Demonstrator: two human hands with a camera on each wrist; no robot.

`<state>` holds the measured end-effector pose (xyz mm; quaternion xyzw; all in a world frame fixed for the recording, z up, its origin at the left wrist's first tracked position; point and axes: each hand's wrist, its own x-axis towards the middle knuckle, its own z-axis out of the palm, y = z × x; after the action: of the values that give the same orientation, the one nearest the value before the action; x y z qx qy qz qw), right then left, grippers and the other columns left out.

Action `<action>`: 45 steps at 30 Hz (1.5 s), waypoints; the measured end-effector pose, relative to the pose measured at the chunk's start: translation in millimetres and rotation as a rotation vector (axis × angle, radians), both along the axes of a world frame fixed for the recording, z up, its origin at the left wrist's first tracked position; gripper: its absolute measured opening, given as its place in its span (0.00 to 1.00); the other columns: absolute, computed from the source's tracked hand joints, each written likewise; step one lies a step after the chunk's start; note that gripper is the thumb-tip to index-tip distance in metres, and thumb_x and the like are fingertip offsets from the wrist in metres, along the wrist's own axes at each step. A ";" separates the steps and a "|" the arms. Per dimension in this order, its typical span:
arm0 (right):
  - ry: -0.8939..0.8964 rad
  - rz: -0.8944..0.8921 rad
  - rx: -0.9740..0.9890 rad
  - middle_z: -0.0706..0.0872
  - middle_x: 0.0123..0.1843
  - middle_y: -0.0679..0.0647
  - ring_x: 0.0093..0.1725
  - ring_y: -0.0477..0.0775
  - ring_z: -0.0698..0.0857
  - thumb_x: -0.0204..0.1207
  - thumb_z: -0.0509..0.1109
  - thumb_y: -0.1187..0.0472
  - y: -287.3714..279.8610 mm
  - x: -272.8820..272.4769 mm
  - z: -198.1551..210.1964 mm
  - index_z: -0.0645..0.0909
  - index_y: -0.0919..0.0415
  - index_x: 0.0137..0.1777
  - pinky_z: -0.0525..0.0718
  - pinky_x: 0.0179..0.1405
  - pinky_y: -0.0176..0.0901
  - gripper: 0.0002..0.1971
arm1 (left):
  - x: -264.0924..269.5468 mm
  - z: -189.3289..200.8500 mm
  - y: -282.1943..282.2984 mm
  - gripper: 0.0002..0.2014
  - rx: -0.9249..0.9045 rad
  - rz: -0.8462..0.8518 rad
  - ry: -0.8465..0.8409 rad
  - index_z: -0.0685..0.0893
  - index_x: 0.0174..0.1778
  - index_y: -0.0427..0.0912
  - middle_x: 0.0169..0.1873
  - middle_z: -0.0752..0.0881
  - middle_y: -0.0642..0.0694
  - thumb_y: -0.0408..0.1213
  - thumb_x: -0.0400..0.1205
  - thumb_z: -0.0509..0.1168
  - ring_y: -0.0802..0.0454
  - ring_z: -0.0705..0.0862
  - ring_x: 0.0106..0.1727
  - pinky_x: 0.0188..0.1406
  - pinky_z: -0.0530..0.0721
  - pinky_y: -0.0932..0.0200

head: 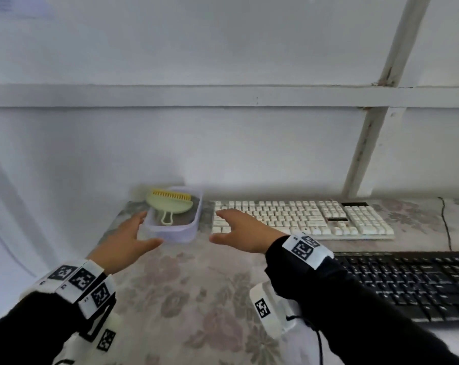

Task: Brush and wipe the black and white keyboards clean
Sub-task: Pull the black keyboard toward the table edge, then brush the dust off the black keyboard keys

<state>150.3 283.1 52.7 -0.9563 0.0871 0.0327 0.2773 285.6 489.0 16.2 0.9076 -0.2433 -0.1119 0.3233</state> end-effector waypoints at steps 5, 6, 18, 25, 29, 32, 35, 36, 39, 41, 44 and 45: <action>0.016 -0.106 0.160 0.69 0.78 0.56 0.74 0.56 0.72 0.82 0.64 0.54 20.4 46.9 -16.4 0.63 0.60 0.79 0.70 0.60 0.39 0.27 | 43.4 -8.0 0.2 0.37 0.038 -0.010 0.042 0.55 0.81 0.44 0.80 0.62 0.45 0.50 0.80 0.64 0.45 0.67 0.77 0.73 0.68 0.49; 0.022 -0.123 0.172 0.69 0.78 0.57 0.73 0.56 0.73 0.82 0.64 0.53 21.7 52.5 -19.9 0.62 0.60 0.79 0.70 0.58 0.38 0.28 | 49.0 -10.5 -0.9 0.36 0.035 -0.013 0.062 0.55 0.81 0.44 0.80 0.62 0.45 0.50 0.81 0.63 0.45 0.67 0.77 0.74 0.68 0.49; 0.039 -0.220 0.308 0.79 0.68 0.63 0.66 0.62 0.79 0.80 0.65 0.55 35.3 88.4 -41.4 0.63 0.61 0.75 0.78 0.67 0.55 0.26 | 73.4 -19.5 -13.8 0.36 -0.096 -0.089 0.259 0.50 0.82 0.41 0.81 0.57 0.46 0.44 0.83 0.61 0.47 0.62 0.80 0.77 0.65 0.48; 0.043 -0.201 0.239 0.78 0.69 0.60 0.66 0.59 0.79 0.81 0.66 0.55 41.3 80.1 -42.1 0.65 0.62 0.74 0.78 0.62 0.51 0.24 | 62.3 -14.8 0.4 0.37 -0.090 -0.100 0.275 0.52 0.83 0.46 0.80 0.63 0.48 0.46 0.81 0.64 0.48 0.70 0.75 0.74 0.69 0.49; 0.046 -0.158 0.205 0.75 0.72 0.60 0.68 0.60 0.77 0.81 0.66 0.53 48.6 63.7 -42.4 0.63 0.62 0.76 0.78 0.65 0.52 0.27 | 38.6 -10.8 12.2 0.34 -0.113 -0.075 0.255 0.59 0.81 0.46 0.75 0.71 0.46 0.43 0.80 0.66 0.50 0.76 0.66 0.65 0.73 0.55; 0.053 -0.129 0.187 0.75 0.72 0.60 0.66 0.60 0.78 0.81 0.66 0.51 54.9 51.3 -45.4 0.66 0.61 0.74 0.79 0.65 0.56 0.26 | 18.5 -8.2 20.6 0.30 -0.162 -0.073 0.275 0.63 0.78 0.44 0.72 0.74 0.45 0.38 0.81 0.66 0.54 0.75 0.58 0.58 0.72 0.58; 0.051 -0.115 0.176 0.73 0.73 0.60 0.67 0.60 0.78 0.81 0.66 0.50 62.5 38.7 -46.0 0.62 0.62 0.77 0.79 0.65 0.55 0.30 | 3.3 -8.2 31.1 0.31 -0.155 -0.075 0.272 0.63 0.78 0.46 0.73 0.73 0.47 0.40 0.80 0.66 0.51 0.77 0.63 0.61 0.74 0.56; 0.051 -0.108 0.170 0.72 0.73 0.61 0.67 0.60 0.78 0.81 0.66 0.50 64.8 34.7 -46.2 0.61 0.62 0.78 0.78 0.66 0.55 0.31 | -1.9 -7.3 34.7 0.30 -0.160 -0.078 0.275 0.63 0.78 0.47 0.72 0.74 0.48 0.40 0.80 0.66 0.51 0.77 0.64 0.60 0.74 0.56; 0.040 -0.096 0.167 0.70 0.74 0.63 0.68 0.61 0.76 0.82 0.65 0.50 73.9 20.3 -45.9 0.58 0.64 0.79 0.78 0.66 0.55 0.32 | -16.8 -8.2 44.6 0.29 -0.209 -0.094 0.303 0.65 0.77 0.51 0.68 0.76 0.55 0.39 0.80 0.66 0.61 0.79 0.54 0.53 0.76 0.63; 0.037 -0.085 0.175 0.69 0.73 0.64 0.68 0.62 0.75 0.82 0.64 0.51 78.6 10.4 -46.7 0.58 0.65 0.79 0.77 0.67 0.55 0.32 | -25.5 -10.2 50.4 0.28 -0.242 -0.099 0.324 0.64 0.73 0.57 0.57 0.77 0.66 0.37 0.80 0.66 0.72 0.78 0.45 0.43 0.75 0.73; 0.032 -0.069 0.188 0.69 0.71 0.63 0.68 0.62 0.75 0.82 0.63 0.50 83.5 -1.6 -49.1 0.58 0.65 0.78 0.77 0.67 0.56 0.31 | -35.6 -12.7 60.7 0.24 -0.268 -0.095 0.365 0.64 0.63 0.62 0.47 0.74 0.74 0.37 0.78 0.68 0.76 0.76 0.43 0.39 0.75 0.77; 0.036 -0.065 0.189 0.70 0.70 0.62 0.67 0.63 0.75 0.82 0.64 0.49 84.7 -4.1 -50.8 0.60 0.64 0.77 0.77 0.66 0.56 0.30 | -38.6 -12.7 64.3 0.23 -0.270 -0.099 0.377 0.67 0.61 0.63 0.49 0.76 0.74 0.40 0.76 0.70 0.75 0.78 0.45 0.42 0.75 0.76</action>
<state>146.2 367.8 2.0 -0.9217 0.1195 0.0488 0.3658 247.0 553.3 3.5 0.8061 -0.2356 -0.2617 0.4757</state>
